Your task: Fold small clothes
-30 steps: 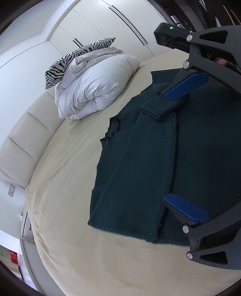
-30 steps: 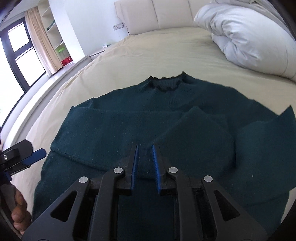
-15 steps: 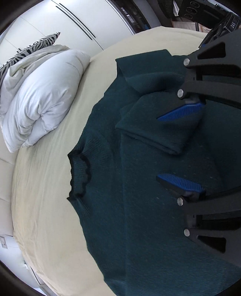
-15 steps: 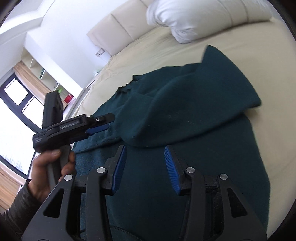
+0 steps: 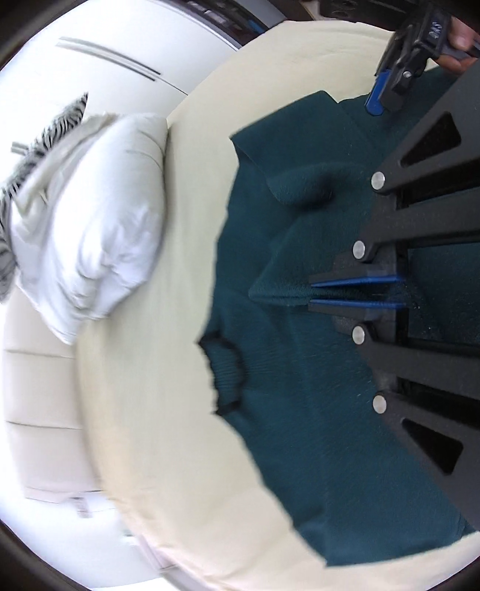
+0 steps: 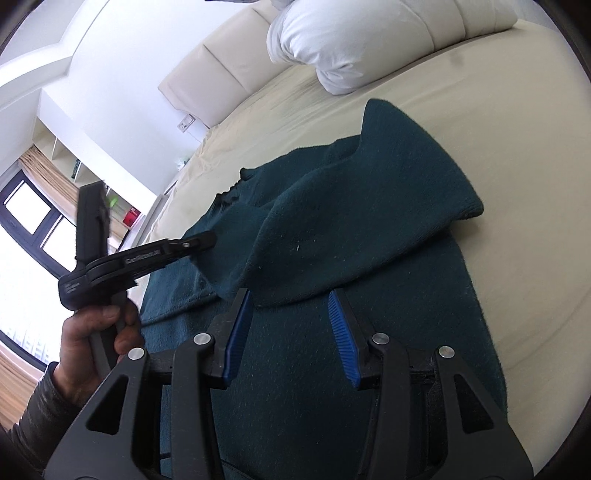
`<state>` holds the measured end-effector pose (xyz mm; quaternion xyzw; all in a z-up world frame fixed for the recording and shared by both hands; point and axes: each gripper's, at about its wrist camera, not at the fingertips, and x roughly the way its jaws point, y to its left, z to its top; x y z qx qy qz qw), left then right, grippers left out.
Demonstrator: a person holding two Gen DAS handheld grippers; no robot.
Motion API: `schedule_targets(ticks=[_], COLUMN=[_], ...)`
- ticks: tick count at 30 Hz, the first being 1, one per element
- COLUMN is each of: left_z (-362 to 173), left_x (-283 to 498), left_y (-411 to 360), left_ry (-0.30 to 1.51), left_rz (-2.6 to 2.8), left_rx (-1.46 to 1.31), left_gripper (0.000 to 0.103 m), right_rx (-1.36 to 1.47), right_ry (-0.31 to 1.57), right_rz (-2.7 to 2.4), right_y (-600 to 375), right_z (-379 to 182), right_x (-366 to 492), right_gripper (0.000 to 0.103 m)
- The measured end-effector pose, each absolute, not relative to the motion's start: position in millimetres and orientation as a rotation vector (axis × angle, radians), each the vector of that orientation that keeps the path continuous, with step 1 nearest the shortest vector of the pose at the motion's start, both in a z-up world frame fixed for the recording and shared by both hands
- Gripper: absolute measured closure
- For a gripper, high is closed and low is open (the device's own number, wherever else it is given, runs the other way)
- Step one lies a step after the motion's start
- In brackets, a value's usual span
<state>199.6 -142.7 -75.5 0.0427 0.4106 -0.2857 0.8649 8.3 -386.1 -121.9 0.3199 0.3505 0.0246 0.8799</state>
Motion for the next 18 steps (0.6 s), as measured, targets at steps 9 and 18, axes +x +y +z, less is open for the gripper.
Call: schedule_targets(ticks=[9,18], left_z=[-62.7,-130.6], left_x=[188.1,197.5], left_y=[-77.0,-39.8], left_ry=[0.701,0.906], left_rz=[-0.501,-0.431], left_rx=[-0.128,-0.204], left_gripper=[0.096,0.083], right_rx=[0.651,0.586], right_ry=[0.715,0.677], right_rz=[0.011,-0.097], right_y=[-393.0,-421.7], right_z=[-115.6,-91.9], right_x=[15.6,40.6], right_gripper=[0.061,0.048])
